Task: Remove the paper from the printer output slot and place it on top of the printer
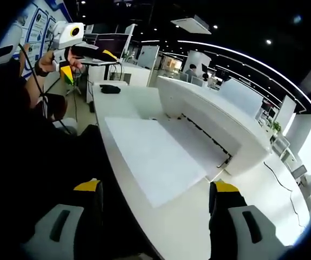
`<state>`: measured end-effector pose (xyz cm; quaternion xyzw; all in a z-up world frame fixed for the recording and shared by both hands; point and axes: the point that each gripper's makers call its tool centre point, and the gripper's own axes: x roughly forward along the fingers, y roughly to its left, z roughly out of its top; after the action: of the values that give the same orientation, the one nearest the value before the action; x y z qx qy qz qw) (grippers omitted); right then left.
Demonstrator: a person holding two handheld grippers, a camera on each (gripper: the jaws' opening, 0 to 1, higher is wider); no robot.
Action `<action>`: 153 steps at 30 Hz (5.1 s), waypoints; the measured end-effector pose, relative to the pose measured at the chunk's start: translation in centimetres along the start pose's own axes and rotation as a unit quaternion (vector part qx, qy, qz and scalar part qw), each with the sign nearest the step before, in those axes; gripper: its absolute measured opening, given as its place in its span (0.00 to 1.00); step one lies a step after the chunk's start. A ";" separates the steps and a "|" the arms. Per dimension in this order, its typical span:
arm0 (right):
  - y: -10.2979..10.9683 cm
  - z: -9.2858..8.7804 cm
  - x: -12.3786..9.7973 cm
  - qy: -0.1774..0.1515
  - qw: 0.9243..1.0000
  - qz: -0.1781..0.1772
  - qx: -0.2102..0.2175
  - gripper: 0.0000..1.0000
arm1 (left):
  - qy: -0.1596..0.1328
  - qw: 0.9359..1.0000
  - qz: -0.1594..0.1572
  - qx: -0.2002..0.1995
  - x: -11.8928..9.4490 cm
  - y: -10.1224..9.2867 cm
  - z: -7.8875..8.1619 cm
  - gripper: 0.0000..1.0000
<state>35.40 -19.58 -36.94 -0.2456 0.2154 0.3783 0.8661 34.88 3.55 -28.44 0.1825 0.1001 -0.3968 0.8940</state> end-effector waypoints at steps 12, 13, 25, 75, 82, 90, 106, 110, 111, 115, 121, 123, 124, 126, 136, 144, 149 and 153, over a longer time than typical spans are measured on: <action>0.2 -0.2 0.3 0.005 1.000 0.002 -0.001 0.75 | 0.000 1.000 0.000 0.001 0.0 -0.1 0.0 0.91; 0.2 -0.2 0.3 0.004 1.000 0.002 -0.001 0.75 | 0.000 1.000 0.000 0.001 0.0 -0.1 0.0 0.91; 0.4 -0.3 0.6 0.006 1.000 0.005 -0.001 0.75 | 0.001 1.000 -0.002 0.000 0.1 -0.1 -0.1 0.91; 1.2 0.3 1.5 0.001 1.000 0.020 -0.006 0.75 | 0.001 1.000 -0.008 0.000 0.4 -0.3 0.0 0.91; 1.5 0.3 1.7 0.004 1.000 0.024 -0.009 0.75 | 0.003 1.000 -0.011 0.000 0.5 -0.5 -0.1 0.91; 1.8 0.3 2.1 0.006 1.000 0.027 -0.012 0.74 | 0.003 1.000 -0.010 0.000 0.4 -0.5 -0.1 0.91; 2.7 0.1 2.8 0.009 0.999 0.041 -0.014 0.74 | 0.003 1.000 -0.008 0.000 0.5 -0.5 -0.1 0.91; 2.7 0.1 2.8 0.009 0.999 0.041 -0.014 0.74 | 0.003 1.000 -0.009 0.001 0.5 -0.6 -0.1 0.91; 2.6 0.1 2.8 0.009 0.999 0.041 -0.014 0.74 | 0.003 1.000 -0.008 0.001 0.5 -0.6 -0.1 0.91; 2.7 0.1 2.9 0.008 0.999 0.042 -0.012 0.74 | 0.002 1.000 -0.008 0.002 0.5 -0.6 -0.1 0.91; 2.7 0.1 3.0 0.009 0.999 0.042 -0.012 0.74 | 0.004 1.000 -0.009 0.002 0.4 -0.6 -0.2 0.91; 2.8 0.2 3.0 0.009 0.999 0.043 -0.013 0.74 | 0.004 1.000 -0.008 0.002 0.4 -0.5 -0.2 0.91; 2.9 0.2 3.0 0.008 0.999 0.044 -0.012 0.74 | 0.003 1.000 -0.009 0.001 0.4 -0.5 -0.2 0.91; 2.9 0.2 3.1 0.008 0.999 0.044 -0.011 0.74 | 0.002 1.000 -0.009 0.001 0.4 -0.5 -0.2 0.91; 3.1 0.1 3.2 0.011 0.999 0.047 -0.009 0.74 | 0.002 1.000 -0.009 0.001 0.4 -0.5 -0.1 0.91; 3.1 0.1 3.2 0.009 0.999 0.046 -0.008 0.74 | 0.002 1.000 -0.009 0.002 0.4 -0.5 0.0 0.91; 2.9 0.0 3.3 0.009 0.999 0.044 -0.005 0.74 | 0.001 1.000 -0.008 0.004 0.3 -0.5 0.1 0.91; 3.0 0.1 3.3 0.008 0.999 0.044 -0.007 0.74 | 0.000 1.000 -0.006 0.003 0.2 -0.4 0.1 0.91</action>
<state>35.24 -15.95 -39.51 -0.2453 0.2301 0.4158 0.8450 34.71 3.09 -28.49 0.1846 0.1000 -0.4021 0.8912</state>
